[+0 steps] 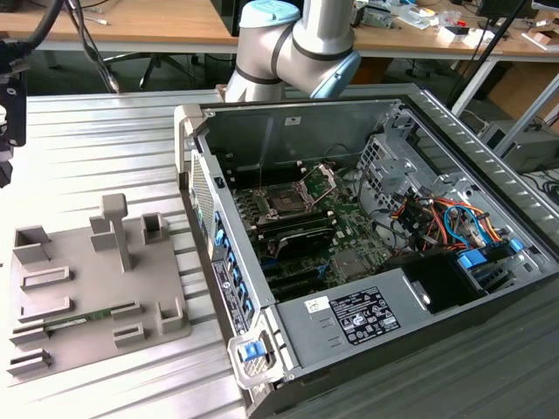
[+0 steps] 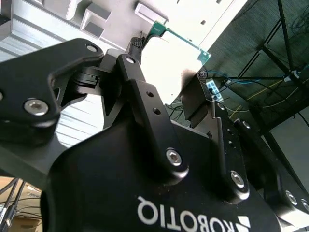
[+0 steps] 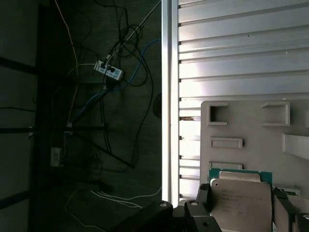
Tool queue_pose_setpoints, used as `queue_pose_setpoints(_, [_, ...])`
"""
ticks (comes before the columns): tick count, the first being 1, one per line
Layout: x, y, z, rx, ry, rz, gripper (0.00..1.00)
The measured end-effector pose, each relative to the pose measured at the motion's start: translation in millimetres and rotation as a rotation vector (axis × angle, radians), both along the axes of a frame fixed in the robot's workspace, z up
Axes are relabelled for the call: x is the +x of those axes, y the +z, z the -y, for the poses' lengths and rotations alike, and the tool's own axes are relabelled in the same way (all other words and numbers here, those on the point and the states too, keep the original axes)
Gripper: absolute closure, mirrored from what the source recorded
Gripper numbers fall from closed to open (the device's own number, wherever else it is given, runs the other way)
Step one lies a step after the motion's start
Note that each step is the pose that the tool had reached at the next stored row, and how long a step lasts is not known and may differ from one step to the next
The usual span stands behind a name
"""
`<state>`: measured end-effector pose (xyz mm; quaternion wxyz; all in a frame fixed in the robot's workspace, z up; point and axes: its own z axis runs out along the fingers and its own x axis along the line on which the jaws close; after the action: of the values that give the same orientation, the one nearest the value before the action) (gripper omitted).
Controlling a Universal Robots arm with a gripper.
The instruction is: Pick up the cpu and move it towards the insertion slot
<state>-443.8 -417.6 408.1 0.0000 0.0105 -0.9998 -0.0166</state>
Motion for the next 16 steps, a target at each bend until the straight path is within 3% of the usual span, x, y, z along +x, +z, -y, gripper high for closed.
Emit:
queue_pose_setpoints(3, [0.0,8.7,0.0,0.0000,0.000,-0.0001,0.45])
queue_pose_setpoints(11, [0.0,22.5,0.0,0.0000,0.000,-0.0001,0.45])
queue_pose_setpoints(16, [0.0,34.8,0.0,0.0000,0.000,0.0000,0.45])
